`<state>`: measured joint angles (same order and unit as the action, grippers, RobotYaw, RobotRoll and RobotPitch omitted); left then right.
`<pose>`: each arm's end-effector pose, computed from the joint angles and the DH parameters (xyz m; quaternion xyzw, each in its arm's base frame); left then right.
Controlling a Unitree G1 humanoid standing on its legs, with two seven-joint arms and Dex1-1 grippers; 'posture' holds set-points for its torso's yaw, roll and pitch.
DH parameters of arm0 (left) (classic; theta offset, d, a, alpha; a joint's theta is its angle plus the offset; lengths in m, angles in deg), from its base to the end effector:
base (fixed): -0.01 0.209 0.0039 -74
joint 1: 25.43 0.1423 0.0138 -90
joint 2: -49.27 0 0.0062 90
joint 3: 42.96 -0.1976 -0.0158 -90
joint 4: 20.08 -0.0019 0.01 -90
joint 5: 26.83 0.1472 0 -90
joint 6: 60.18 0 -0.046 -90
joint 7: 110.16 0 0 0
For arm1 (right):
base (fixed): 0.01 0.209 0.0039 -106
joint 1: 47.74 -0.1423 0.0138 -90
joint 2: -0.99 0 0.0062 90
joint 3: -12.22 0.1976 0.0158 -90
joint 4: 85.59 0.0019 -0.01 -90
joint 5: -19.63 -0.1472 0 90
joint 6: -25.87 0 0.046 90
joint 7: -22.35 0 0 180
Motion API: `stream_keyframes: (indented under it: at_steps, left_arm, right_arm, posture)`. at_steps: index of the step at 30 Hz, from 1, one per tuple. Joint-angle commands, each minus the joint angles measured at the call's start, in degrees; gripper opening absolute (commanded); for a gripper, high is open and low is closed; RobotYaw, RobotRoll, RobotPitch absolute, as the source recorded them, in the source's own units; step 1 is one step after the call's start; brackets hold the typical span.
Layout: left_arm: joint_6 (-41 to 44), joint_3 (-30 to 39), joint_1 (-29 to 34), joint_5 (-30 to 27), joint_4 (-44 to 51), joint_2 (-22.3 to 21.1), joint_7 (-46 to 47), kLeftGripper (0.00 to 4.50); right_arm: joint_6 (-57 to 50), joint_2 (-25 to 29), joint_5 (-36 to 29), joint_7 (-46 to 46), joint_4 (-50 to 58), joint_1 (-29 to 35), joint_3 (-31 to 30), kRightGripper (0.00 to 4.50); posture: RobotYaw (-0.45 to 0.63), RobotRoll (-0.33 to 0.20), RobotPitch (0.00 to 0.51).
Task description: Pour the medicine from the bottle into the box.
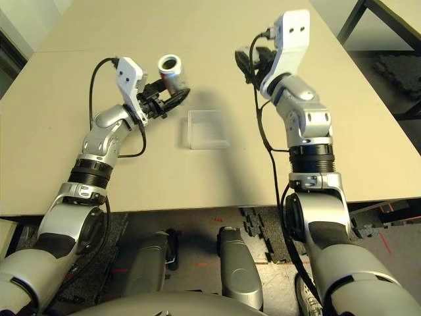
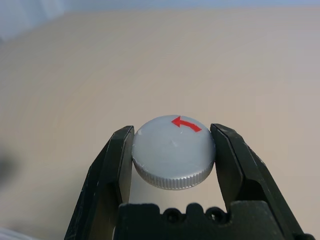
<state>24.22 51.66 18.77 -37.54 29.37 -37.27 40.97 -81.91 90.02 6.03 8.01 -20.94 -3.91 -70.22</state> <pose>0.3592 0.1730 0.1286 0.0200 -0.0920 -0.2498 0.9637 0.3537 -0.1839 0.1676 0.0205 -0.0350 0.1276 0.9910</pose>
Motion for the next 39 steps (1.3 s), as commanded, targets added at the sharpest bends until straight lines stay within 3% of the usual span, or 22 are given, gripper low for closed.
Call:
stream_keyframes:
  at_steps: [1, 8, 23, 24, 28, 35, 39]
  left_arm:
    - [-3.85, 1.31, -0.47, 1.8, -7.5, 0.47, 4.55, 2.53]
    - [-6.75, 1.7, -1.19, 2.76, -13.88, 1.89, 7.44, 2.53]
    - [-6.79, 1.9, -2.51, 2.7, -14.24, 2.49, 7.15, 2.53]
    - [-6.78, 1.91, -2.57, 2.7, -14.27, 2.42, 7.1, 2.53]
    - [-6.71, 1.93, -2.64, 2.71, -14.37, 2.24, 6.94, 2.53]
    - [-6.49, 2.44, -3.47, 2.47, -15.66, 1.75, 7.07, 2.53]
    - [-6.29, 3.12, -4.35, 2.31, -16.86, 0.61, 6.98, 2.53]
  right_arm:
    - [4.72, -0.77, 1.6, 1.67, -4.83, 1.79, 0.93, 2.56]
    - [10.11, -2.28, 2.49, 2.8, -11.54, 3.49, 1.28, 2.56]
    - [12.75, -3.09, 3.8, 2.35, -18.64, 4.04, 0.6, 2.56]
    - [12.75, -3.05, 3.86, 2.22, -18.65, 3.99, 0.53, 3.27]
    - [12.52, -2.91, 4.01, 2.02, -18.13, 3.67, 0.6, 4.5]
    - [9.86, -1.34, 3.37, 2.09, -12.33, 4.19, 1.25, 4.5]
    - [1.16, 1.91, 1.97, 1.19, -0.23, 7.03, 1.71, 4.5]
  posture:
    - [-0.13, 0.0, 0.162]
    - [-0.12, 0.0, 0.163]
    - [-0.12, 0.0, 0.166]
    - [-0.12, 0.0, 0.166]
    - [-0.13, 0.0, 0.164]
    - [-0.12, 0.0, 0.162]
    - [-0.12, 0.0, 0.162]
